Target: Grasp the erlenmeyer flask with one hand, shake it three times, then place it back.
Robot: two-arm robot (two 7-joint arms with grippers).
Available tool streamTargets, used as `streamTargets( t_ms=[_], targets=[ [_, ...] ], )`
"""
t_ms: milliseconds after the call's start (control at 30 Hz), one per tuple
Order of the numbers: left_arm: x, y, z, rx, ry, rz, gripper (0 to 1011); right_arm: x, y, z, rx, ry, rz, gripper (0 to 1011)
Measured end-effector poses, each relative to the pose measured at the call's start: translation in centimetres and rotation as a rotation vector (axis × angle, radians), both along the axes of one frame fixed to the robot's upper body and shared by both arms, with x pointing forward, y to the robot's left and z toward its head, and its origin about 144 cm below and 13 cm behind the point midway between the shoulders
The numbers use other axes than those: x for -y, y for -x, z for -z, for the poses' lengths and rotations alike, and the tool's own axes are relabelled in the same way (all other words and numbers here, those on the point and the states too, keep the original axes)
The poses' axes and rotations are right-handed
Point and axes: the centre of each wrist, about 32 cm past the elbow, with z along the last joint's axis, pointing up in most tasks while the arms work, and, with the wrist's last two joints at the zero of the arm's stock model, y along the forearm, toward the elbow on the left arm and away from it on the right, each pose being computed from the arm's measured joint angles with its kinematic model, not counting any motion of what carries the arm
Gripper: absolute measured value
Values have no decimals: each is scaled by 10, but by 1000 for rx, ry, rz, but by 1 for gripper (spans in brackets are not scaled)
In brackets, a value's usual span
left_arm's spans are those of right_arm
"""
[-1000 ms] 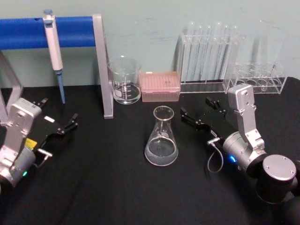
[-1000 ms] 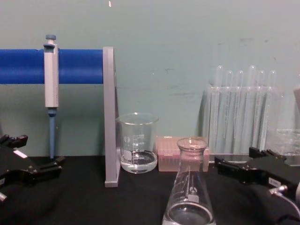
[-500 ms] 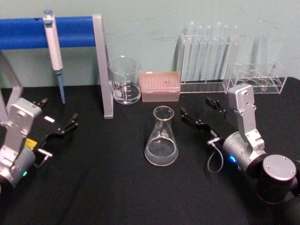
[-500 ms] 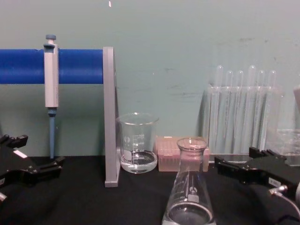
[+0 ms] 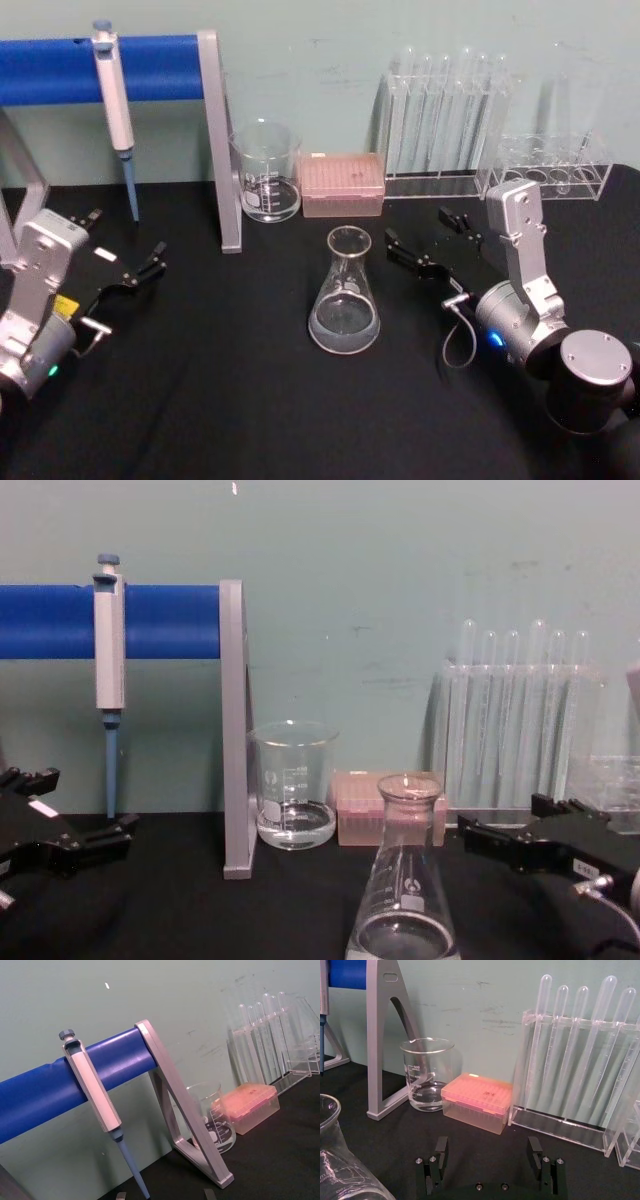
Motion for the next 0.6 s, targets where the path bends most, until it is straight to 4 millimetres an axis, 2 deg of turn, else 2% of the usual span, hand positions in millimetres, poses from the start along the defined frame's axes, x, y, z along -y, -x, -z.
streamTargets(
  t_ms=[600],
  targets=[
    [0,0,0,0,0,0,1001,0,0,0,0,0,0,1000]
  ],
)
